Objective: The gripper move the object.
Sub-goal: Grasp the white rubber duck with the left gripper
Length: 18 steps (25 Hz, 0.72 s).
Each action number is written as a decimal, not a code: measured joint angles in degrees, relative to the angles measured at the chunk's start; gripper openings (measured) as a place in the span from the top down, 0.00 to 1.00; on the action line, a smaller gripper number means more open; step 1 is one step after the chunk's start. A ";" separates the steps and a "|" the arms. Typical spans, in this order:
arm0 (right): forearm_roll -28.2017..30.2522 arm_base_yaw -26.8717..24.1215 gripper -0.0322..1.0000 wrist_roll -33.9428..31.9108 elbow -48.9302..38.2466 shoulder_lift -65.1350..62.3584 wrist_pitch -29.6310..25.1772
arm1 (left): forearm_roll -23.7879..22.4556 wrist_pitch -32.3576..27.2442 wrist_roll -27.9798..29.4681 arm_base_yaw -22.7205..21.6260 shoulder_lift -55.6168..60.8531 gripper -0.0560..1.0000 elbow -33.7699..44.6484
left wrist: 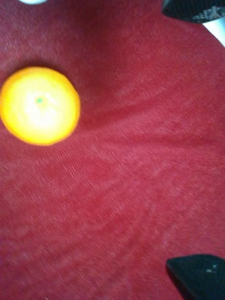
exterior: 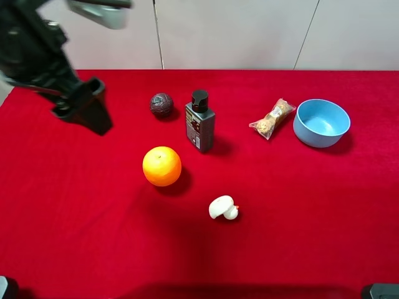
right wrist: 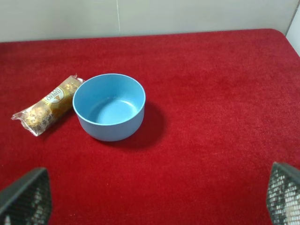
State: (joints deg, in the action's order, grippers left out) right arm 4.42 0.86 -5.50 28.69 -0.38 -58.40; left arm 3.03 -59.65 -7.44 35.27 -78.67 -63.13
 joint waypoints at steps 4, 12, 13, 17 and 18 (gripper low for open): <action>0.00 0.00 0.30 0.00 0.00 0.00 0.00 | 0.00 0.00 0.00 4.13 -5.01 0.01 -3.61; 0.00 0.00 0.30 0.00 0.00 0.00 0.00 | -0.12 0.00 0.00 10.40 -13.58 0.01 -10.12; 0.00 0.00 0.30 0.00 0.00 0.00 0.00 | -0.12 0.00 0.00 11.12 -14.54 0.01 -10.94; 0.00 0.00 0.30 0.00 0.00 0.00 0.00 | -0.75 0.00 0.00 13.75 -17.79 0.01 -13.96; 0.00 0.00 0.30 0.00 0.00 0.00 0.00 | -1.06 -0.13 0.00 14.45 -18.65 0.01 -14.57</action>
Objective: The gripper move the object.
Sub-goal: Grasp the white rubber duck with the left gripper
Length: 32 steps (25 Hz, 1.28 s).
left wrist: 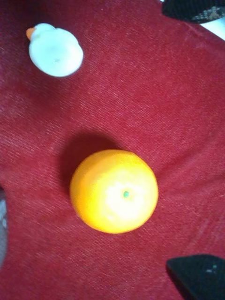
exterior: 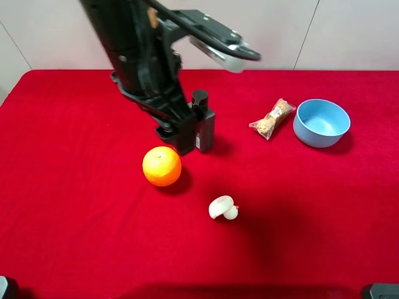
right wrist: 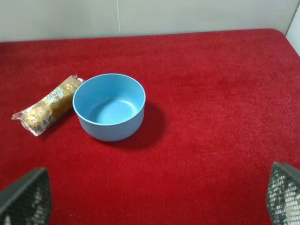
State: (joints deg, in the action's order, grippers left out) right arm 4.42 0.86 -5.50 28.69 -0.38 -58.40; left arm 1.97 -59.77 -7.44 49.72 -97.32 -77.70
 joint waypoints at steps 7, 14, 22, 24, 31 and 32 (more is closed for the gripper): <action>0.00 0.00 0.30 0.00 0.00 0.00 0.00 | -1.34 -0.46 0.05 4.48 -4.97 0.01 -3.59; 0.00 0.00 0.30 0.00 0.00 0.00 0.00 | -1.64 -0.10 0.05 8.22 -9.74 0.02 -5.32; -0.10 0.00 0.30 0.00 0.00 0.00 0.00 | -1.66 1.74 0.05 10.40 -14.07 0.02 -5.73; -0.16 0.00 0.30 0.00 0.00 0.00 0.00 | -1.66 2.57 0.05 10.94 -15.05 0.02 -5.73; -0.27 0.00 0.30 0.00 0.00 0.00 0.00 | -1.45 6.68 0.05 11.54 -19.09 0.02 -5.97; -0.33 0.00 0.30 0.00 0.00 0.00 0.00 | -1.40 7.28 0.05 11.54 -19.51 0.03 -5.97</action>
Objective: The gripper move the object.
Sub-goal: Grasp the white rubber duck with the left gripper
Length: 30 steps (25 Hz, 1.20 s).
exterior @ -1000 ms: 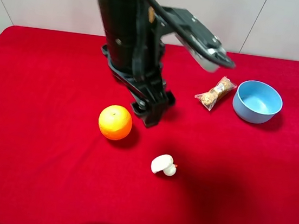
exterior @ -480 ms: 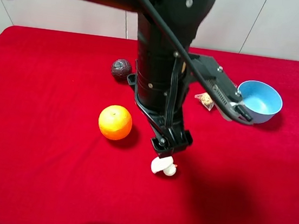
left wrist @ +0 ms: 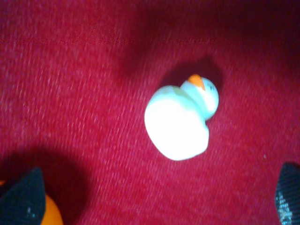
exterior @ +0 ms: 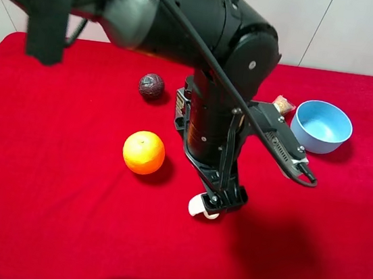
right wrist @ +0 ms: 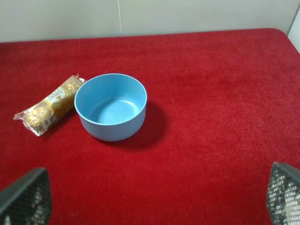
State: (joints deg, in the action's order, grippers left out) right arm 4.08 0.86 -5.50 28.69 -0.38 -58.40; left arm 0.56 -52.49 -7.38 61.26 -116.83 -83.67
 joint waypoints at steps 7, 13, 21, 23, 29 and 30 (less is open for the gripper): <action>-0.11 0.00 0.30 0.00 0.00 0.00 0.00 | 0.87 2.67 0.00 0.00 -3.26 0.03 -0.05; -0.15 0.00 0.30 0.00 0.00 0.00 0.00 | 1.07 3.83 0.00 0.13 -6.89 0.04 -0.05; -0.15 0.00 0.30 0.00 0.00 0.00 0.00 | 1.31 6.98 0.00 0.59 -8.67 0.04 -0.05; -0.15 0.00 0.30 0.00 0.00 0.00 0.00 | 1.31 7.10 0.00 0.59 -8.67 0.04 -0.05; -0.15 0.00 0.30 0.00 0.00 0.00 0.00 | 1.95 6.21 0.00 0.59 -9.36 0.05 -0.05; -0.15 0.00 0.30 0.00 0.00 0.00 0.00 | 2.30 5.95 0.00 0.59 -9.63 0.05 -0.05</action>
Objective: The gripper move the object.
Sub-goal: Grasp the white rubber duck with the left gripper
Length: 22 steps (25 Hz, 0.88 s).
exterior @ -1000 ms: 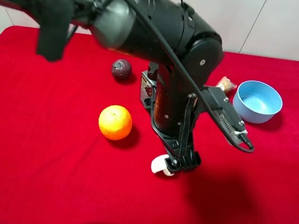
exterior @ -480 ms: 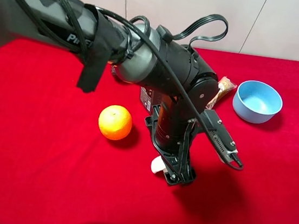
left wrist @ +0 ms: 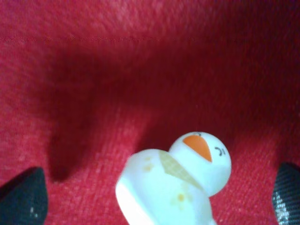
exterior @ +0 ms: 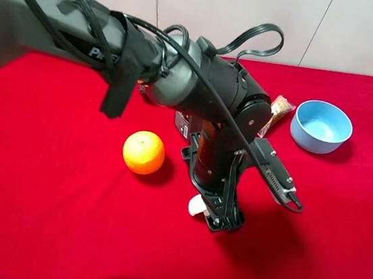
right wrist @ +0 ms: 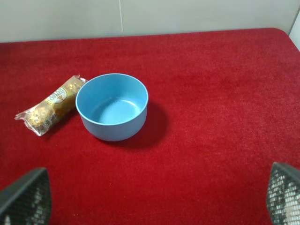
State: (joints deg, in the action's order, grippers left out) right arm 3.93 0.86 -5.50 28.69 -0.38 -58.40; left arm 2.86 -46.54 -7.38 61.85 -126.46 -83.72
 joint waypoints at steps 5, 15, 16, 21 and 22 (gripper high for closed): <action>0.00 0.00 0.30 0.00 0.00 0.00 0.00 | 0.30 -0.46 0.00 0.00 -0.29 0.10 0.00; 0.00 0.00 0.30 0.00 0.00 0.00 0.00 | 0.30 -0.46 0.00 0.00 -0.35 0.47 0.00; 0.00 0.00 0.30 0.00 0.00 0.00 0.00 | 0.30 -0.46 0.00 0.00 -0.35 0.51 0.00; 0.00 0.00 0.30 0.00 0.00 0.00 0.00 | 0.30 -0.41 0.00 0.00 -0.35 0.53 0.00; 0.00 0.00 0.30 0.00 0.00 0.00 0.00 | 0.30 -0.41 0.00 0.00 -0.35 0.54 0.00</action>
State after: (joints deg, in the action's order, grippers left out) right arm 3.93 0.86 -5.50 28.69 -0.38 -58.40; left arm 3.16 -46.95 -7.38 61.85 -126.82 -83.72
